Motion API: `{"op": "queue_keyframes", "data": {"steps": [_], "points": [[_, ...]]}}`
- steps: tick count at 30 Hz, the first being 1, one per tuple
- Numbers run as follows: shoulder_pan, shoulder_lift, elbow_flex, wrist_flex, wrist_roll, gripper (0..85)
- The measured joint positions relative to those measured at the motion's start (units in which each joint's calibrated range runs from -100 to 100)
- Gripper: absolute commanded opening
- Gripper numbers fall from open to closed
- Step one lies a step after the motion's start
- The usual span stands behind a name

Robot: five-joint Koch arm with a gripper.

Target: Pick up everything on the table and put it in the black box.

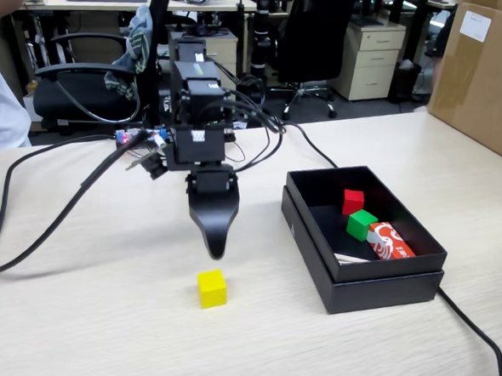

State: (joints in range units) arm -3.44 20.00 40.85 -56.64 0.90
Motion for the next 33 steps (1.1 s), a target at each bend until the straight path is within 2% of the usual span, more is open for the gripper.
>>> {"op": "queue_keyframes", "data": {"steps": [16, 21, 30, 31, 33], "points": [[0.10, 10.61, 1.10, 0.00, -0.05, 44.3], [0.10, 11.52, 1.46, 0.00, -0.05, 35.1], [0.10, 11.78, 1.73, 0.08, -0.05, 7.7], [0.10, 11.78, 1.73, 0.08, -0.05, 2.3], [0.05, 11.78, 1.73, 0.08, -0.05, 0.9]]}}
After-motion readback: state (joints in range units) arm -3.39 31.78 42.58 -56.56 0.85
